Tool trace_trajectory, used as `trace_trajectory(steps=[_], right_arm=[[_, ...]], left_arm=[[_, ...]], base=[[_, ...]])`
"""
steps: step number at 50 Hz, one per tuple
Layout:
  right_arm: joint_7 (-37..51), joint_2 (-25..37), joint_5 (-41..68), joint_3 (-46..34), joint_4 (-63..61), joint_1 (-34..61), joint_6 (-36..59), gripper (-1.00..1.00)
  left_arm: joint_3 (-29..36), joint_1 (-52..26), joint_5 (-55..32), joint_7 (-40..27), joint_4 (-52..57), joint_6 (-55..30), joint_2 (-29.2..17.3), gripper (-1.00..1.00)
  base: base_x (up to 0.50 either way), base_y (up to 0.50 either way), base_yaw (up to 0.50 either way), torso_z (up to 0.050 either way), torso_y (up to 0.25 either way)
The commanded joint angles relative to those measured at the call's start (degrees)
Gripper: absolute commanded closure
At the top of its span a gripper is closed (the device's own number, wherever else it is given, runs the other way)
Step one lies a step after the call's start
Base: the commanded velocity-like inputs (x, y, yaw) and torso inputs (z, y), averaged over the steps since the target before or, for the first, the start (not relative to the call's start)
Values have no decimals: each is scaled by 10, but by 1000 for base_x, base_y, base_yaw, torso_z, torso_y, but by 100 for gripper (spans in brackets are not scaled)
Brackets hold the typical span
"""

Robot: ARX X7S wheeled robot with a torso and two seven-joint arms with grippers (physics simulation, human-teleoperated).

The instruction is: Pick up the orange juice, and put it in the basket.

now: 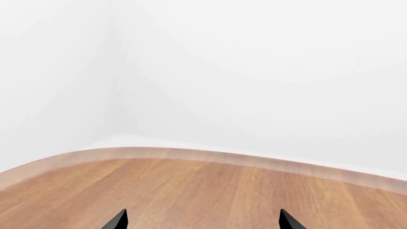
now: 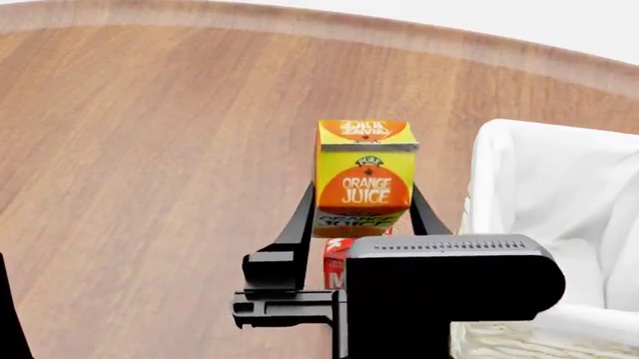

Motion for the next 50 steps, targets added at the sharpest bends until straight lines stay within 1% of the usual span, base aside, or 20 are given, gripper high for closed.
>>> trace_trajectory(steps=[1, 5, 8, 15, 20, 25, 38, 45, 50], right_arm=[[-8, 10, 17, 98, -20, 13, 27, 100], [-1, 17, 34, 120, -28, 18, 42, 100], [-1, 24, 34, 129, -30, 8, 34, 100], [14, 38, 67, 178, -44, 5, 50, 100], [21, 49, 81, 202, -51, -9, 47, 100], [19, 58, 75, 209, -43, -23, 27, 100], [42, 84, 141, 266, -36, 1, 62, 100], [58, 100, 193, 295, -19, 37, 96, 100], [79, 101, 256, 331, 4, 59, 124, 100]], left_arm=[[-22, 3, -11, 16, 3, 12, 15, -100], [-19, 2, -10, 16, 2, 12, 15, -100], [-20, 3, -11, 15, 3, 12, 14, -100], [-18, 2, -12, 13, 3, 11, 13, -100], [-19, 3, -14, 12, 4, 13, 12, -100], [-15, 1, -13, 11, 4, 11, 12, -100], [-18, 4, -17, 8, 6, 13, 9, -100], [-15, 4, -13, 9, 1, 18, 9, -100], [-14, 4, -13, 9, 0, 19, 8, -100]], base=[[0, 0, 0, 0, 0], [0, 0, 0, 0, 2], [0, 0, 0, 0, 0], [0, 0, 0, 0, 0], [0, 0, 0, 0, 2], [0, 0, 0, 0, 0], [0, 0, 0, 0, 1], [0, 0, 0, 0, 0], [0, 0, 0, 2, 2]])
